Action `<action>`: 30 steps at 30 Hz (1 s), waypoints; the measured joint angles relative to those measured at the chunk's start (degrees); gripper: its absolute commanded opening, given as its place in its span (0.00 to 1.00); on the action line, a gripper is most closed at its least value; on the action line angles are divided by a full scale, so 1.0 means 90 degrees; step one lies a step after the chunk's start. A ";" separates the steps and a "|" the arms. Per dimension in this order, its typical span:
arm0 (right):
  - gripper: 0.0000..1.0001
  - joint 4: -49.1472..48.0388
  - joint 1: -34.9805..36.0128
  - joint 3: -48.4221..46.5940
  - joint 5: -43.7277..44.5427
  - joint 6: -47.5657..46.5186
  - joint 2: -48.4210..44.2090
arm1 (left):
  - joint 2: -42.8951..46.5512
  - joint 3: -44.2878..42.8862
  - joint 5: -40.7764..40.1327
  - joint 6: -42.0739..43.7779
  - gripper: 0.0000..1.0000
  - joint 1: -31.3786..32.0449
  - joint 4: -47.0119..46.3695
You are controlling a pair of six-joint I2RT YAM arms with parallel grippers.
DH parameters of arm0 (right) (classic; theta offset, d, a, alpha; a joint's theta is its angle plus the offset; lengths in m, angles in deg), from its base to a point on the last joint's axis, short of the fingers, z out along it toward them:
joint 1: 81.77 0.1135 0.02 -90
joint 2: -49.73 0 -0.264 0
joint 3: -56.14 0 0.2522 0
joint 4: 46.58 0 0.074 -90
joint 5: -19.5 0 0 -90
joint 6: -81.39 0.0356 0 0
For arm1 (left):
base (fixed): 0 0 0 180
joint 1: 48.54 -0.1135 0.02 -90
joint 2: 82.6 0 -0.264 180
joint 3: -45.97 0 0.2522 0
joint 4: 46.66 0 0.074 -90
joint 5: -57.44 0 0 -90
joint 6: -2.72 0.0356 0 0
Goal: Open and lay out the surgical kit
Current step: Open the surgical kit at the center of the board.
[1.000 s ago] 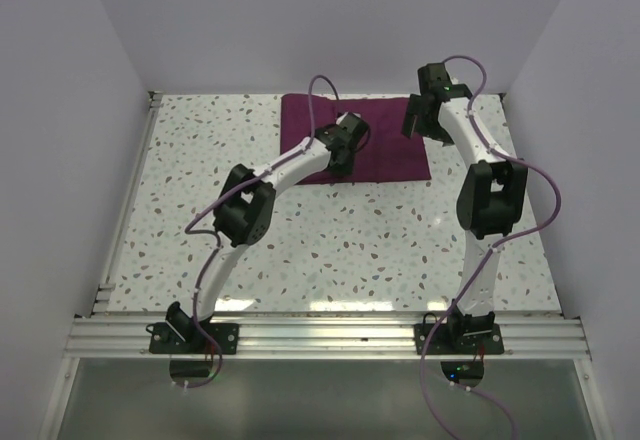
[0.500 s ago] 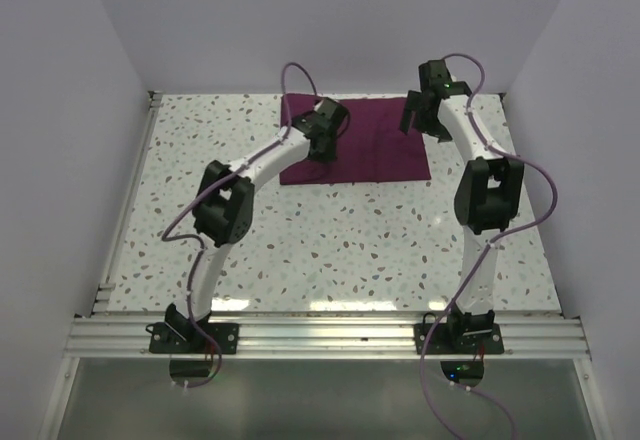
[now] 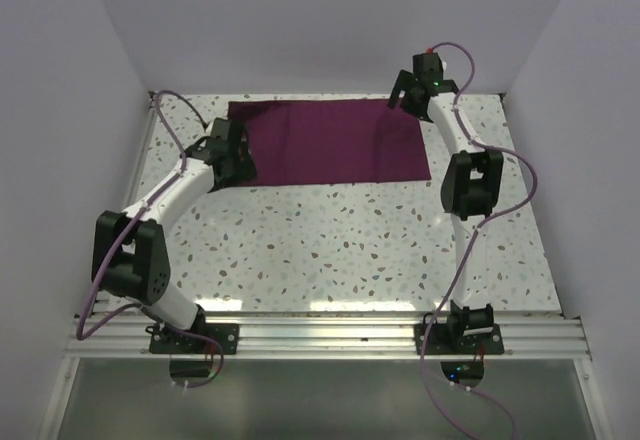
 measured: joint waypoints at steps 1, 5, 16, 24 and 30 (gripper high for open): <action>0.93 -0.0148 -0.0002 -0.0053 0.0017 0.0041 0.0148 | -0.0061 0.0306 0.0046 -0.0051 0.83 0.0002 0.0039; 0.92 -0.0617 -0.0002 -0.0291 0.0121 0.0219 0.0765 | -0.0158 0.1090 0.0250 -0.0134 0.81 -0.0010 0.0340; 0.85 -0.1906 -0.0095 -0.0811 0.0661 0.0712 0.1610 | 0.0010 0.1163 0.0323 -0.0102 0.78 -0.0027 0.0379; 0.76 -0.2548 -0.0138 -0.1530 0.1311 0.0709 0.2285 | -0.0015 0.1163 0.0313 -0.0102 0.76 -0.0087 0.0381; 0.55 -0.2968 -0.0136 -0.1736 0.1457 0.0678 0.2703 | -0.0095 0.1161 0.0306 -0.0100 0.75 -0.0090 0.0389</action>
